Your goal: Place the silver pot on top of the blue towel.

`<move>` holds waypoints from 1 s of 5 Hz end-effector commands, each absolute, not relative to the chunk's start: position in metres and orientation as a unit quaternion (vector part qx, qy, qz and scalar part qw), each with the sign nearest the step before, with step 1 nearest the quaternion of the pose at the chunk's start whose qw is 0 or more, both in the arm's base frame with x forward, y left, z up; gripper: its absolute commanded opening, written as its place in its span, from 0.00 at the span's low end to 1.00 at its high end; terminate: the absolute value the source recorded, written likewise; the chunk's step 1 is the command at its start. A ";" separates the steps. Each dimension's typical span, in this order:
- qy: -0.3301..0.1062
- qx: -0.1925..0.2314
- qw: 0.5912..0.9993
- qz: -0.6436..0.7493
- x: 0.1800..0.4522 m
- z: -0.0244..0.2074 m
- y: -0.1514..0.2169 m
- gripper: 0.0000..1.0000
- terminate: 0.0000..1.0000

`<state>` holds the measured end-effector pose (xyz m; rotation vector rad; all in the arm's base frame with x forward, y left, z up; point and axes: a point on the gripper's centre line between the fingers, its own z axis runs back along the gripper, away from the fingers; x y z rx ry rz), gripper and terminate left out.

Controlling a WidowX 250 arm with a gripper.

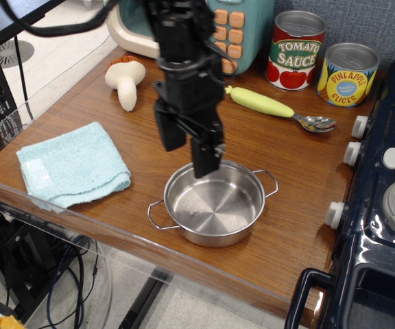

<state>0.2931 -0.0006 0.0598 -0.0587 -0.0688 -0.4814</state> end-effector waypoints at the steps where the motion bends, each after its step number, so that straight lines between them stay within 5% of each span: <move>1: -0.013 -0.010 0.972 -0.236 0.304 0.037 0.003 1.00 0.00; 2: 0.002 -0.011 0.973 -0.232 0.306 0.026 0.004 0.00 0.00; 5: -0.007 -0.012 0.974 -0.227 0.298 0.037 0.013 0.00 0.00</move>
